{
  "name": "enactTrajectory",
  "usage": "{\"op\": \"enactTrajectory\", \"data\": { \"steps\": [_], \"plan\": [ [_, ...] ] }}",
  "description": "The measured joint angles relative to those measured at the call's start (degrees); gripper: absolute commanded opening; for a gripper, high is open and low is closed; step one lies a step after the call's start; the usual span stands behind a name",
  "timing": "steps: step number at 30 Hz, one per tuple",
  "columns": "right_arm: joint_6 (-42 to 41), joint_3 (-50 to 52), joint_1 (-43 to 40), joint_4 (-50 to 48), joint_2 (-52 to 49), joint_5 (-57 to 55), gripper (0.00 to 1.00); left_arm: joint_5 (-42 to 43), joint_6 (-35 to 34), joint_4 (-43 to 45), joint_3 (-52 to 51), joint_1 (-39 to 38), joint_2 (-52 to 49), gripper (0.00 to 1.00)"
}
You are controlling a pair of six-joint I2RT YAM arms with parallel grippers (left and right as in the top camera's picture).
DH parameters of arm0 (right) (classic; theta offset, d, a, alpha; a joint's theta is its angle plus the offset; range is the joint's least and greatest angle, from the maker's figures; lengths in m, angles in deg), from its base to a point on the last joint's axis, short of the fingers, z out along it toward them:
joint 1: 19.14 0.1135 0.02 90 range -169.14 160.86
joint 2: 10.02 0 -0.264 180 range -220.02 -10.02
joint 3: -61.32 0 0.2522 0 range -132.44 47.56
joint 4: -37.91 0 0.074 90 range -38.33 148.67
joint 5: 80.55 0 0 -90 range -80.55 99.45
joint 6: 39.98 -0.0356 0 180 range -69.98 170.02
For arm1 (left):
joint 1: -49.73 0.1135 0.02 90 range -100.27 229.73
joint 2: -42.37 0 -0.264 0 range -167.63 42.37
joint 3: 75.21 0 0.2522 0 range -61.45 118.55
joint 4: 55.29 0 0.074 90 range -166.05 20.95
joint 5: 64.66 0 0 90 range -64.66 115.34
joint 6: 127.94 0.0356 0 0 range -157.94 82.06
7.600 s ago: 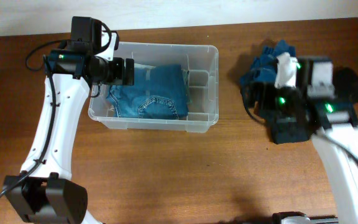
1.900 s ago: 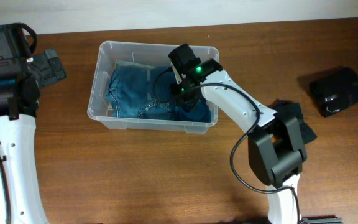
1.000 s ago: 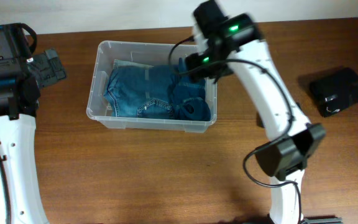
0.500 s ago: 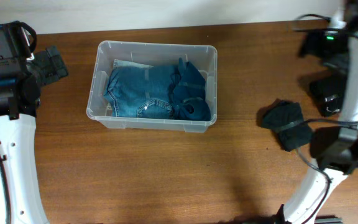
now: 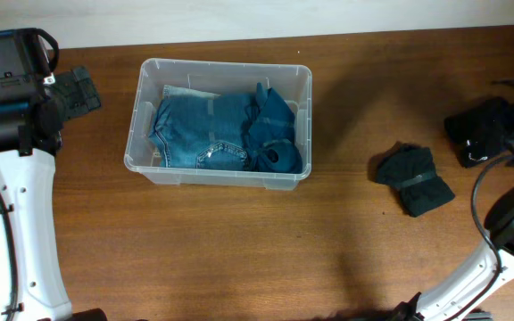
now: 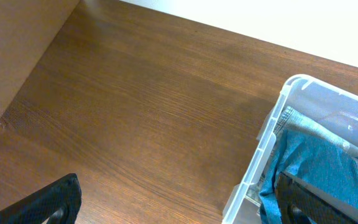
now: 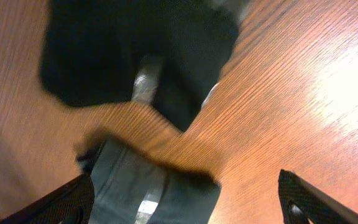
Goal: Pack container
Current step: 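Release the teal shirt and grasp a taped black shirt with the right gripper, then lift the black shirt with the right gripper and carry it over the bin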
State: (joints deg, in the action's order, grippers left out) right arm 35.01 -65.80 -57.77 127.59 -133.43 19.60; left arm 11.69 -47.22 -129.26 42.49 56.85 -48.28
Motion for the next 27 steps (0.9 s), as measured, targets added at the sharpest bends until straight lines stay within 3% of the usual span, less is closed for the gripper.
{"op": "enactTrajectory", "data": {
  "steps": [10, 18, 23, 27],
  "plan": [
    [-1.4, 11.5, -0.6, -19.5, -0.1, 4.4, 0.82, 0.2, 0.0, 0.0, 0.0, 0.0, -0.3, 0.99],
    [-1.7, 18.2, -0.6, -28.0, -0.1, 6.2, 0.46, 0.2, 0.0, 0.0, 0.0, 0.0, -0.7, 0.99],
    [-1.5, 22.2, -0.5, -31.2, -0.1, 6.3, 0.04, 0.2, 0.0, 0.0, 0.0, 0.0, -0.7, 0.99],
    [-1.4, 23.5, -0.6, -31.9, 0.6, 6.4, 0.04, 0.2, 0.0, 0.0, 0.0, 0.0, -0.7, 1.00]
  ]
}}
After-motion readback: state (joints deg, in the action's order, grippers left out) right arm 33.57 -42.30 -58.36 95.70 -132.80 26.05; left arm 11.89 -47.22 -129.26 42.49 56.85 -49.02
